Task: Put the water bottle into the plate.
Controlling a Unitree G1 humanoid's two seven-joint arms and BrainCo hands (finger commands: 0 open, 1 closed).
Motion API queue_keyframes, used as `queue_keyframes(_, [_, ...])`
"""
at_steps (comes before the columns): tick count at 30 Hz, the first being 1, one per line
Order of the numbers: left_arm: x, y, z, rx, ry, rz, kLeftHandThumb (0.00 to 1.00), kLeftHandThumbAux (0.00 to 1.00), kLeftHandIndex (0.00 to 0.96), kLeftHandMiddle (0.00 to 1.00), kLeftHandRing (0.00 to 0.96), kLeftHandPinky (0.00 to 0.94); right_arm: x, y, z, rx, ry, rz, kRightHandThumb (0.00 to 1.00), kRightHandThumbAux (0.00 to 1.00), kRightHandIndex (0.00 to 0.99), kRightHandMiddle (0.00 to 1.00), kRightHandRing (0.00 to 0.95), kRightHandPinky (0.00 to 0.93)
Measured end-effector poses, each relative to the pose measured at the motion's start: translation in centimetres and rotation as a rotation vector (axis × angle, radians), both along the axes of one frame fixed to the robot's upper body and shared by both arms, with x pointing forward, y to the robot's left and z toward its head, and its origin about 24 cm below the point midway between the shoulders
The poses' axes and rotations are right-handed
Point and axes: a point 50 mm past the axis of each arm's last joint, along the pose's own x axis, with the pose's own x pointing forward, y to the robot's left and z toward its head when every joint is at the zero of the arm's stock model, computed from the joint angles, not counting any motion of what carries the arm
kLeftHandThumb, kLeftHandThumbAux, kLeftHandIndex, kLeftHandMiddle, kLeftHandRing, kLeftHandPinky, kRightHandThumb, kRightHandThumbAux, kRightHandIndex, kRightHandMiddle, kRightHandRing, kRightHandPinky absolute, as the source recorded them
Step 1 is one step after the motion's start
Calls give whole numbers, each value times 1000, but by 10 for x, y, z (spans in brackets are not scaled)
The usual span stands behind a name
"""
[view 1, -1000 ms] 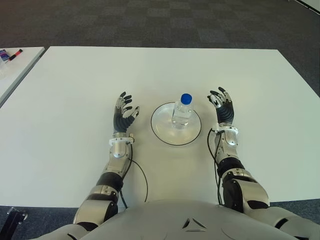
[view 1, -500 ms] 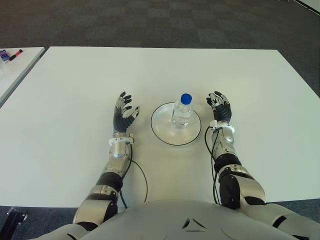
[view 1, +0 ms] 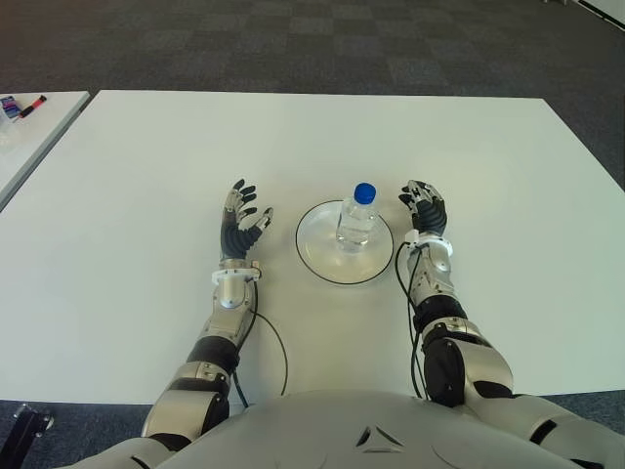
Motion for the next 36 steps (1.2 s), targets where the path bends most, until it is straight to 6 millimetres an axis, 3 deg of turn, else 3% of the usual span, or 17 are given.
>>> queue_keyframes(16, [0,1,0,-6,0,6,330,802,110,206,224,279,-2,7,-2,-127,6,18,701,725,433,654,646,650])
queue_keyframes(36, [0,1,0,-10,1,8,314,795,111,208,225,274,-4,10,-2,-211,8,28,705,723,435,683,670,664])
